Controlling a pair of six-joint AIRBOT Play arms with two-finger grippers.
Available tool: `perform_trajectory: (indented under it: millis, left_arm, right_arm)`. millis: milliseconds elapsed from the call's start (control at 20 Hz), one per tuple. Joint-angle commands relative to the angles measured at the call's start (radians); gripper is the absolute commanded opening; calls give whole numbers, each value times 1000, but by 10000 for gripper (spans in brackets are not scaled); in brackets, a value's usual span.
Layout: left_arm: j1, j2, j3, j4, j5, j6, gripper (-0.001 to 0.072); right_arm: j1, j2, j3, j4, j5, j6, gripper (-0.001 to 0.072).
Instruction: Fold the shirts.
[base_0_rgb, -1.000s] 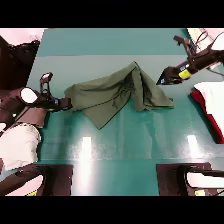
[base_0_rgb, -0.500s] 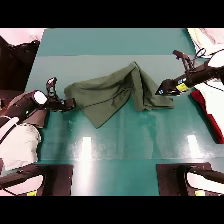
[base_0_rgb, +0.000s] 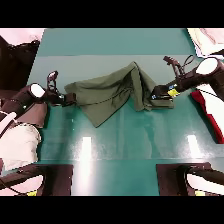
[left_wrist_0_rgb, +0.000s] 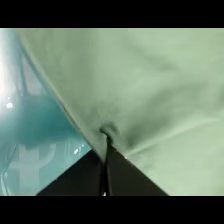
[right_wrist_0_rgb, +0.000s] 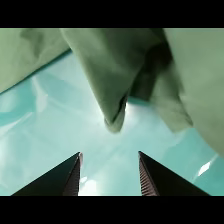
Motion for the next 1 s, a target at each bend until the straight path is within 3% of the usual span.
perform_trajectory:
  millis: [0,50,400,450,550,600,750,950]
  left_arm:
    - [1,46,72,11,-51,19,23]
    - [1,65,80,14,-53,21,23]
    - [1,112,87,11,-134,37,23]
    - [1,113,89,11,-145,38,23]
    - [1,113,99,11,-157,41,23]
    - [1,120,114,13,-161,45,23]
    - [1,174,212,45,-163,45,23]
    - [1,287,459,143,-193,45,23]
  right_arm:
    - [68,-9,-3,-89,-95,2,453]
    - [75,-23,-3,-89,-97,3,501]
    - [154,-192,-3,-89,-136,29,499]
    - [168,-211,-3,-90,-137,29,436]
    - [182,-229,-3,-91,-132,27,70]
    - [181,-227,-3,-92,-128,27,23]
    - [138,-151,-3,-89,-132,28,22]
    - [16,97,133,-88,-147,31,21]
